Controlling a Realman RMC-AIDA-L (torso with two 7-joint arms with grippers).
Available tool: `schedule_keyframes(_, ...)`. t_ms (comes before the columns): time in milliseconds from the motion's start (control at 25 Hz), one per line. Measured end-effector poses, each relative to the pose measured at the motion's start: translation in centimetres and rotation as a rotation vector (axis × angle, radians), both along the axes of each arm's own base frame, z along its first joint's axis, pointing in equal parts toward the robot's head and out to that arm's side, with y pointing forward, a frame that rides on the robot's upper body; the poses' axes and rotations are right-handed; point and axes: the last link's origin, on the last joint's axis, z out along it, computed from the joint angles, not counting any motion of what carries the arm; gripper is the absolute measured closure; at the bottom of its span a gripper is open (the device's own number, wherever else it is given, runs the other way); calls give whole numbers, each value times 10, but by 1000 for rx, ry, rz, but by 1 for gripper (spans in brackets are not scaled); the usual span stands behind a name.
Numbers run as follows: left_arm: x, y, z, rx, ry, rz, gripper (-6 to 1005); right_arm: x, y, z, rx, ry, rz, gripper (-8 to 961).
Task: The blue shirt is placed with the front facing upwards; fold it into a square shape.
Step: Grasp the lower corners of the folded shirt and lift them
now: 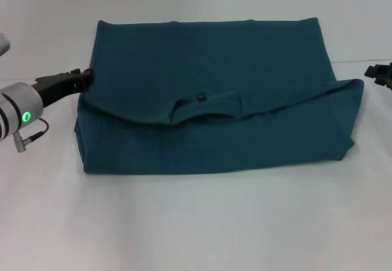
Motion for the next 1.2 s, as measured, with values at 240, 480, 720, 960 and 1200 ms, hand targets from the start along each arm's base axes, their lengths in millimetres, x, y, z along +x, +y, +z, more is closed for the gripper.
schedule_keyframes(240,-11,-16,18,-6,-12,-40,654,4,-13,12,-20,-12,50,558)
schedule_keyframes(480,-34,-59,17,-140,-88,-9,513,6,-44,17,-85,-12,151,389)
schedule_keyframes(720,-47,-88,-1,-274,-81,98,341,13,-65,14,-83,15,172,376)
schedule_keyframes(960,-50,-92,-6,-293,-60,113,340,12,-69,10,-97,26,185,375)
schedule_keyframes(1200,-49,-89,-13,-294,-23,111,347,11,-69,8,-106,27,188,376)
